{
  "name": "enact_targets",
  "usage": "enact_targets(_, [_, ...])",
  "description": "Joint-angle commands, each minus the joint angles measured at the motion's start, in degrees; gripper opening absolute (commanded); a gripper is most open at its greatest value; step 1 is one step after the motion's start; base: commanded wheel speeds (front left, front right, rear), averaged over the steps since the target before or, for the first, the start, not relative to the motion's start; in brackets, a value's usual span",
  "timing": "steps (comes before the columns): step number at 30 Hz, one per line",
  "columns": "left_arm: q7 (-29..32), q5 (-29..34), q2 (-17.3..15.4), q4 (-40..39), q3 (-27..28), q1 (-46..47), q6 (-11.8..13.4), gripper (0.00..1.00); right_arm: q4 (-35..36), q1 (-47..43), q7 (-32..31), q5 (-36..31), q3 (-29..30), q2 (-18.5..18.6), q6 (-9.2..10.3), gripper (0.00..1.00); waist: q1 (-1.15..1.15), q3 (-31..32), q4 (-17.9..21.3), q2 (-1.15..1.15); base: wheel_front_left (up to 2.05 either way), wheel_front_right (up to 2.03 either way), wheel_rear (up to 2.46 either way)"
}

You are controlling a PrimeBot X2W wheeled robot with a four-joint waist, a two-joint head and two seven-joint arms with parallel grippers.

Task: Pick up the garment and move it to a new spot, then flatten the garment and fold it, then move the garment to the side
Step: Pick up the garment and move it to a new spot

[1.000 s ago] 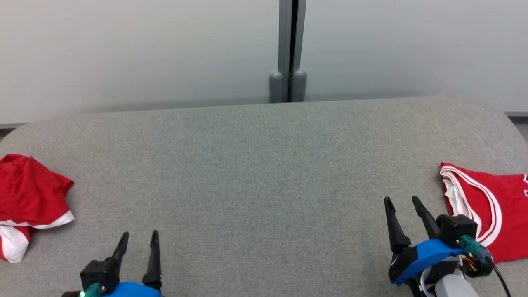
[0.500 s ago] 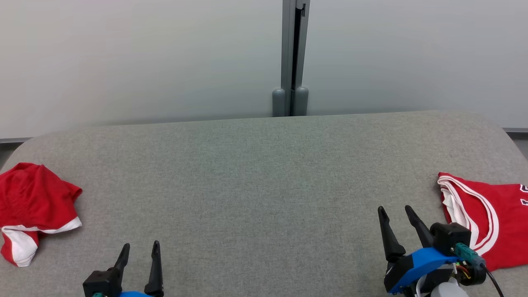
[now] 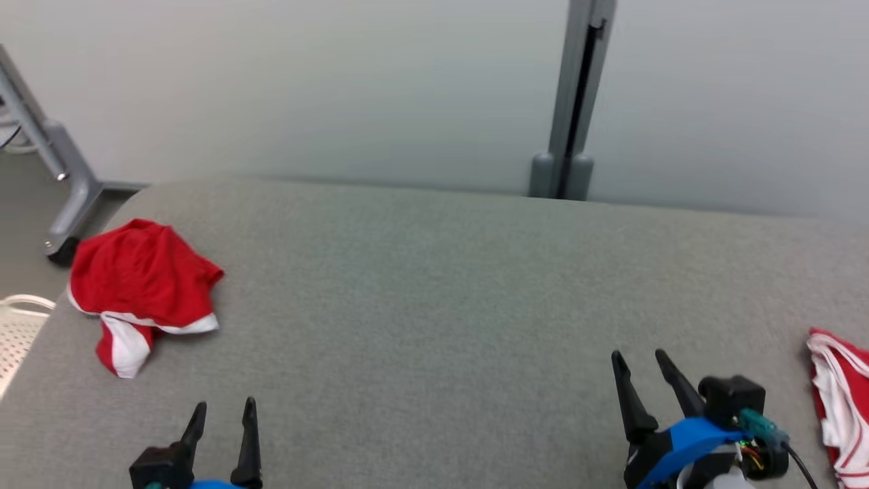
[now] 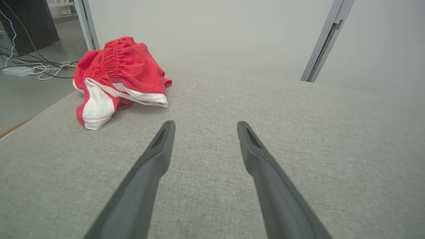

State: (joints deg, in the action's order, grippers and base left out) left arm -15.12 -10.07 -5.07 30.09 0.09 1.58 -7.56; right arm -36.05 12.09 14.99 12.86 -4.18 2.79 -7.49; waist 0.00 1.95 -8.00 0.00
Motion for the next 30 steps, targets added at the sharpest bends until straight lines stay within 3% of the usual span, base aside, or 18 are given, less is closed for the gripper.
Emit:
enact_targets(1, [0.0, 0.0, -0.4, 0.2, 0.0, 1.1, 0.1, 1.0, -0.1, -0.2, 0.3, 0.3, -0.1, 0.2, -0.01, 1.0, 0.0, -1.4, -3.3, 0.0, 0.0, 0.0, 0.0])
enact_targets(7, [0.0, -0.1, -1.7, 1.0, 2.2, 0.9, 0.1, 1.0, -0.8, 1.0, 0.3, 2.0, -1.9, 0.2, -0.01, 1.0, 0.0, -1.5, -10.4, 0.0, 0.0, 0.0, 0.0])
enact_targets(19, [0.0, 0.2, -2.2, 2.4, 5.6, 1.5, 0.1, 1.0, -1.9, 2.1, 0.3, 2.6, -4.1, 0.3, -0.01, 1.0, 0.0, -1.6, -21.0, 0.0, 0.0, 0.0, 0.0])
enact_targets(30, [0.0, -0.8, -1.5, 2.3, 9.4, 0.6, 0.1, 1.0, -3.6, 4.9, 0.3, 2.3, -7.7, 0.3, -0.01, 1.0, 0.0, -2.9, -22.4, 0.0, 0.0, 0.0, 0.0])
